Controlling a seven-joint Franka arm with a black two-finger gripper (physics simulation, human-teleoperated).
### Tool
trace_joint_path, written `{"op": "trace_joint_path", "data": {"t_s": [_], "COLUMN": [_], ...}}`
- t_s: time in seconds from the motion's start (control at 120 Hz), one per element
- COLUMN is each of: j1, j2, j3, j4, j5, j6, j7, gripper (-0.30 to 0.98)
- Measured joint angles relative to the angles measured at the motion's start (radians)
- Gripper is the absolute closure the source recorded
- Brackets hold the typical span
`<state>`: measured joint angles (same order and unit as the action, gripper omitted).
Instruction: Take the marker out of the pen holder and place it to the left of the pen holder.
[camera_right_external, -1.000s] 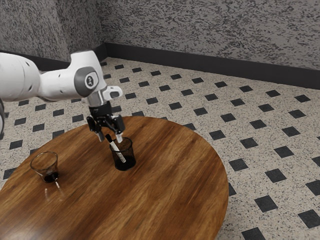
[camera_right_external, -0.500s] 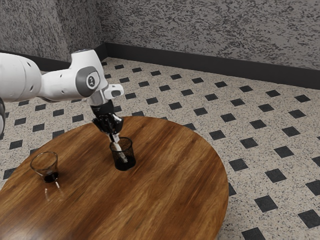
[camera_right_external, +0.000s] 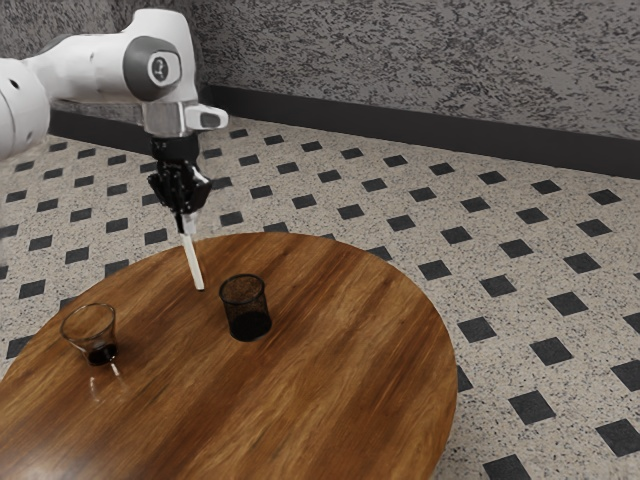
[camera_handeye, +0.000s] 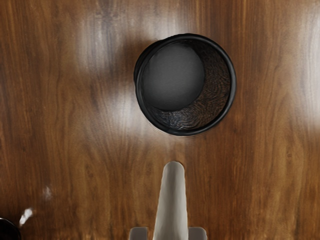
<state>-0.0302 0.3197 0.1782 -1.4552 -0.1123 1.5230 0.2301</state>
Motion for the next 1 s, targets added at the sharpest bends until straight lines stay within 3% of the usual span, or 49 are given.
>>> {"op": "trace_joint_path", "data": {"t_s": [0.183, 0.35, 0.692, 0.883, 1.0], "j1": [0.001, 0.005, 0.069, 0.073, 0.073], "j2": [0.025, 0.192, 0.435, 0.451, 0.423], "j3": [-0.012, -0.010, -0.007, -0.008, -0.002], "j4": [0.011, 0.081, 0.133, 0.163, 0.185], "j5": [0.070, 0.062, 0.034, 0.007, -0.001], "j6": [-0.318, -0.520, -0.672, -0.644, -0.599], "j7": [-0.071, -0.148, -0.263, -0.297, -0.313], "gripper": [0.79, 0.79, 0.79, 0.38, 0.22]}}
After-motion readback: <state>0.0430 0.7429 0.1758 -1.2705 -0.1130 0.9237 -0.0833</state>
